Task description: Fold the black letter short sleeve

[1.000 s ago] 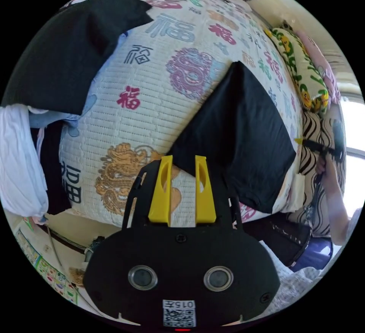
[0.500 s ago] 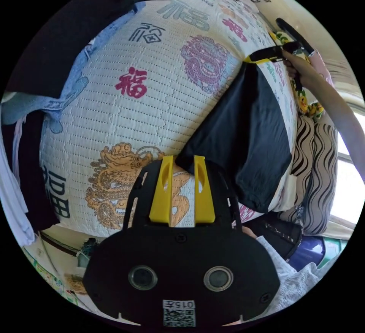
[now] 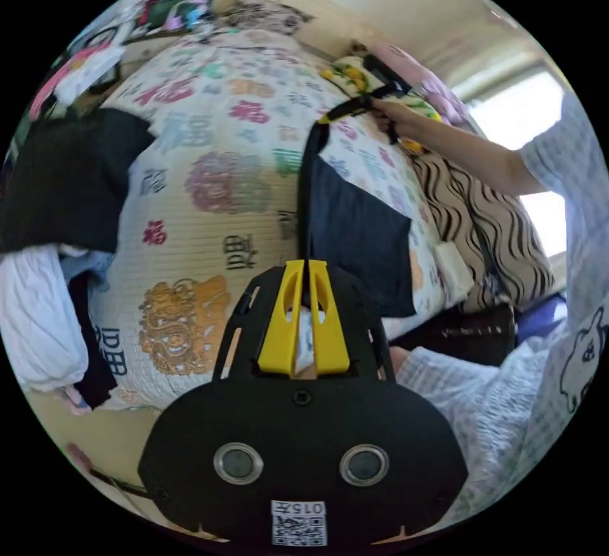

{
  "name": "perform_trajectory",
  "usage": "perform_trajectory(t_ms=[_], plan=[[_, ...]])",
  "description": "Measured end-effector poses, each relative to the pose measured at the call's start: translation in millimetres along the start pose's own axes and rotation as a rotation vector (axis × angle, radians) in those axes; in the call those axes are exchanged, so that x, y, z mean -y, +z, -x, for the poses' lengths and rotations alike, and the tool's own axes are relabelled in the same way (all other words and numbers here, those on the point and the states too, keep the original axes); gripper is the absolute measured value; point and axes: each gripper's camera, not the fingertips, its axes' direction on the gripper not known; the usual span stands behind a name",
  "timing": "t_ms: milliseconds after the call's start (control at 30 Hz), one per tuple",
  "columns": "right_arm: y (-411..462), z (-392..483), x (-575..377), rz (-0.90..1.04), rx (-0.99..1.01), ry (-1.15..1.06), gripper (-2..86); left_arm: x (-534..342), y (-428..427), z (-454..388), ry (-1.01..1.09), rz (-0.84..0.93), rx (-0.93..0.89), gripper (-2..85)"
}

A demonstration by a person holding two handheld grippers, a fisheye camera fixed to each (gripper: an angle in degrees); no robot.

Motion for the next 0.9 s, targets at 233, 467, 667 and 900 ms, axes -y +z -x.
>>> perform_trajectory(t_ms=[233, 467, 667, 900], plan=[[-89, -32, -181, -0.215, 0.065, 0.127, 0.7, 1, 68, -149, 0.283, 0.087, -0.209, -0.4], [-82, -93, -299, -0.232, 0.110, 0.323, 0.4, -3, 191, -262, 0.391, 0.268, -0.206, -0.4], [-95, -115, -349, -0.355, 0.124, 0.350, -0.4, 4, 249, -318, 0.439, 0.351, -0.150, -0.4], [-114, -107, -360, -0.345, 0.191, 0.339, 5.3, 22, 282, -340, 0.436, 0.452, -0.088, -0.3]])
